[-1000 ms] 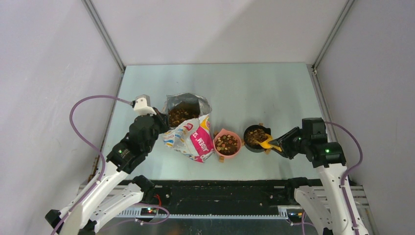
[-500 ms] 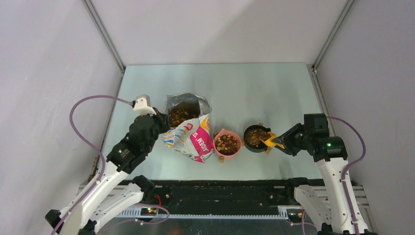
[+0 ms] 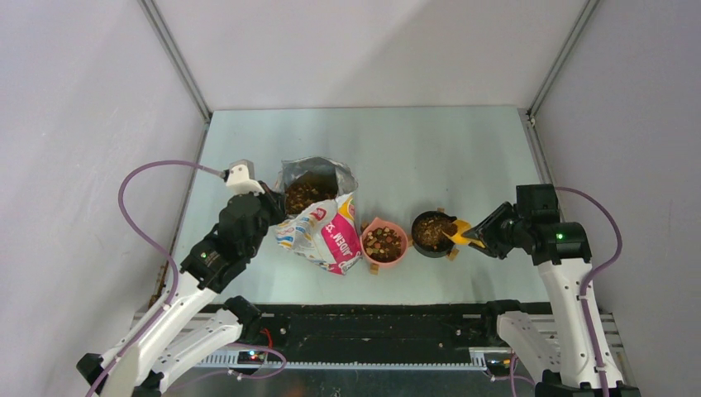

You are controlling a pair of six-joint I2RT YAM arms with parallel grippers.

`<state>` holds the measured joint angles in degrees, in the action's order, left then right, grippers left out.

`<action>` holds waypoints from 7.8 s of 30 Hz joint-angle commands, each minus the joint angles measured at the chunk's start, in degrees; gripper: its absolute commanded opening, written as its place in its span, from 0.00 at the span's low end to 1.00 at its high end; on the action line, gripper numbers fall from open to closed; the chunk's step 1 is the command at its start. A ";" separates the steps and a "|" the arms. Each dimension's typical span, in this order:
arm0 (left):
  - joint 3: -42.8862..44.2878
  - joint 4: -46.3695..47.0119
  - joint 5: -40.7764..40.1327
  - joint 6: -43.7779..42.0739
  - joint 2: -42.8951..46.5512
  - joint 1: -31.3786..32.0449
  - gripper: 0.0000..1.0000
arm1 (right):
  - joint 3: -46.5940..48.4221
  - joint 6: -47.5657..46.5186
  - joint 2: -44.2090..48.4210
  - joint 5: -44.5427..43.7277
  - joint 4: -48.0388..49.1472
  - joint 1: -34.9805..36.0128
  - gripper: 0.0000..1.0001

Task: Serve the pet food

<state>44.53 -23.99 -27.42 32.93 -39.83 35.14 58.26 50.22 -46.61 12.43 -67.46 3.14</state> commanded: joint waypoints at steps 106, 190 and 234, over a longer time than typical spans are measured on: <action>0.05 -0.52 -0.42 -0.01 -0.40 0.00 0.00 | 82.30 -32.51 -64.76 -1.69 -19.05 44.04 0.00; -1.08 0.60 1.45 0.12 0.35 0.02 0.00 | -11.79 22.10 -17.00 26.04 85.95 34.97 0.00; -1.03 0.56 1.95 0.12 0.54 0.02 0.00 | -22.22 24.68 -2.08 23.01 94.05 31.32 0.00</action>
<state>43.92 -22.85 -26.33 33.95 -39.35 35.22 33.67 77.19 -53.01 37.34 29.28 35.64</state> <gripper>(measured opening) 0.006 0.314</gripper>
